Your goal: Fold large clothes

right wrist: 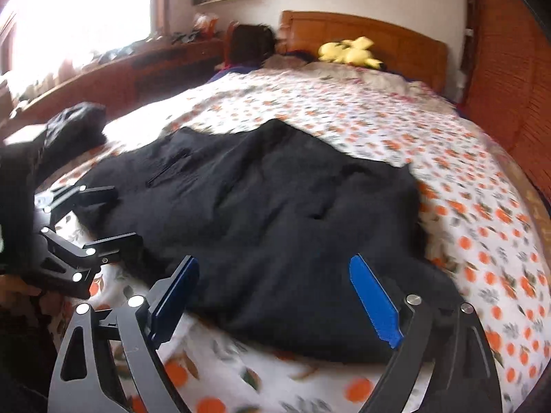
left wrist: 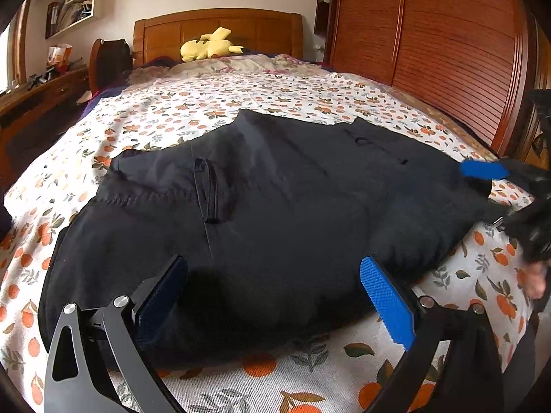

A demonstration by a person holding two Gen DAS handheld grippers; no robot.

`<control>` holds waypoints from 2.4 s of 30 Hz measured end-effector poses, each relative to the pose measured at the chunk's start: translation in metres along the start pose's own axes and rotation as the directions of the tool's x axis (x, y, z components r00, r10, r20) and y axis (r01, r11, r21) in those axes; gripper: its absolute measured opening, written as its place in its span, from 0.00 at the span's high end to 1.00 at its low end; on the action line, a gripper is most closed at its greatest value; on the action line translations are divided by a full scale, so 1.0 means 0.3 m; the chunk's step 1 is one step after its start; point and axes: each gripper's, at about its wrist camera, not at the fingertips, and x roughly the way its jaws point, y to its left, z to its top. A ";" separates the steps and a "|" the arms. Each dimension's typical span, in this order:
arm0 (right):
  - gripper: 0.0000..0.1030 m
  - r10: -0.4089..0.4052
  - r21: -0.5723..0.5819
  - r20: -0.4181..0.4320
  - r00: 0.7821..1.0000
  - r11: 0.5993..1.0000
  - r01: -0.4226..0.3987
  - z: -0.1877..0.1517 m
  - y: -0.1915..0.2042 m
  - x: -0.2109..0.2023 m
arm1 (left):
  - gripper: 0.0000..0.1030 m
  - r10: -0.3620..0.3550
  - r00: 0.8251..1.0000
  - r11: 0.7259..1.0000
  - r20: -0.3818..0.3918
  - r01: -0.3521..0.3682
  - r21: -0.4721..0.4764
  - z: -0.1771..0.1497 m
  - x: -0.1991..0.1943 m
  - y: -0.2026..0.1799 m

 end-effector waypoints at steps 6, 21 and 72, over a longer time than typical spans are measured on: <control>0.07 -0.144 0.068 0.024 0.989 0.988 0.142 -0.032 -0.167 -0.077 | 0.02 -0.001 1.000 1.000 -0.011 0.001 -0.004 -0.005 0.012 0.005; 0.07 -0.062 0.403 -0.095 0.994 0.910 0.095 -0.138 -0.361 0.035 | 0.02 0.004 1.000 1.000 -0.015 -0.004 -0.001 -0.006 0.017 0.001; 0.88 0.117 0.144 0.184 0.976 0.979 -0.144 0.238 0.001 -0.131 | 0.02 -0.030 0.999 1.000 0.029 0.030 -0.001 -0.029 -0.102 0.045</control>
